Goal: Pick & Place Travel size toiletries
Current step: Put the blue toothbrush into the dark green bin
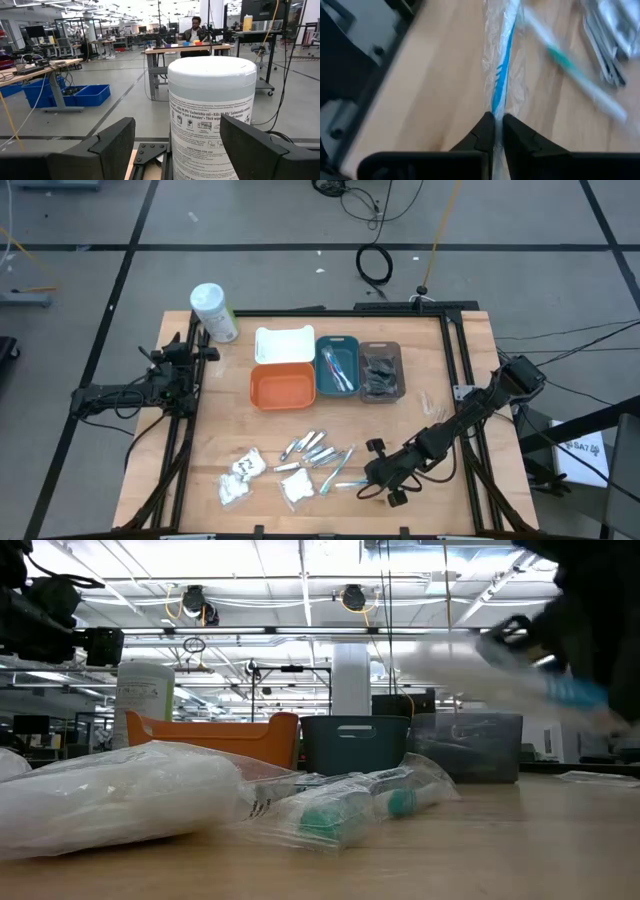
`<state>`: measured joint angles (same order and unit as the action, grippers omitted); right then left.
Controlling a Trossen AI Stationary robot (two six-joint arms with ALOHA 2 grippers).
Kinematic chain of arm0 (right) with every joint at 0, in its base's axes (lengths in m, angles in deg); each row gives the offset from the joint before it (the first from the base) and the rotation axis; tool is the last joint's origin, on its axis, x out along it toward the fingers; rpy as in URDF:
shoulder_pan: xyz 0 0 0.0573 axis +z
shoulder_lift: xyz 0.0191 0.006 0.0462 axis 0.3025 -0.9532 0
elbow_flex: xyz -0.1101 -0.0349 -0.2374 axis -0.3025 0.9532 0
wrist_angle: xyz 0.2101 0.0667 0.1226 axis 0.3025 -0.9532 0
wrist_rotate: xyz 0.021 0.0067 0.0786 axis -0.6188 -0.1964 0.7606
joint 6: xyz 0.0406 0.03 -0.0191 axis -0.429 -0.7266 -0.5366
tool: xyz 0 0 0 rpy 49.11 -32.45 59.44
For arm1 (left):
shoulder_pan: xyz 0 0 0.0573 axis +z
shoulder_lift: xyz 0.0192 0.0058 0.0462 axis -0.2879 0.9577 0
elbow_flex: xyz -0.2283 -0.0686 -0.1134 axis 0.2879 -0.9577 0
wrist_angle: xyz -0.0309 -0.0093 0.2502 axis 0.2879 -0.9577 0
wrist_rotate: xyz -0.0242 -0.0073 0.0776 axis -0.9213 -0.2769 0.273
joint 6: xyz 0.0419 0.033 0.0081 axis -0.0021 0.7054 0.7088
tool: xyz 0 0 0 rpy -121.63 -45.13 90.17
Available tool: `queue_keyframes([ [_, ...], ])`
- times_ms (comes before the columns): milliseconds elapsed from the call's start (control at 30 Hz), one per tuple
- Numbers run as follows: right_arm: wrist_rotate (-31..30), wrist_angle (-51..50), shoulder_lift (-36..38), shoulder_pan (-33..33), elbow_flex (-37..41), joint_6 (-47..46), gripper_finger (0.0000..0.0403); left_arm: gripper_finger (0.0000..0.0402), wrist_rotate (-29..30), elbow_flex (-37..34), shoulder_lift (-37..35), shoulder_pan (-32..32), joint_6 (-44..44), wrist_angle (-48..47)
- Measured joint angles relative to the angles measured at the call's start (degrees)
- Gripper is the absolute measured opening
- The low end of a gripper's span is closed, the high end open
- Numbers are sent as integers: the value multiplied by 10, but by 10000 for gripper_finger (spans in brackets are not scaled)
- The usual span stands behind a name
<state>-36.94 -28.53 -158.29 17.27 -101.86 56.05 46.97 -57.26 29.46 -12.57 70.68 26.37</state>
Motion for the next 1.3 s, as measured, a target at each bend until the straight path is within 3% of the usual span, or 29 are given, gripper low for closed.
queue_keyframes([
  [300, -5, 150, -8, -15, -1, 53, 18, 285, 0, 0, 0, 0, 0, 0],
  [733, -10, 295, -7, -123, -2, 106, 18, 285, 0, 0, 0, 0, 0, 0],
  [1300, -266, 365, -7, -270, -2, 81, 18, 285, 0, 0, 0, 0, 0, 0],
])
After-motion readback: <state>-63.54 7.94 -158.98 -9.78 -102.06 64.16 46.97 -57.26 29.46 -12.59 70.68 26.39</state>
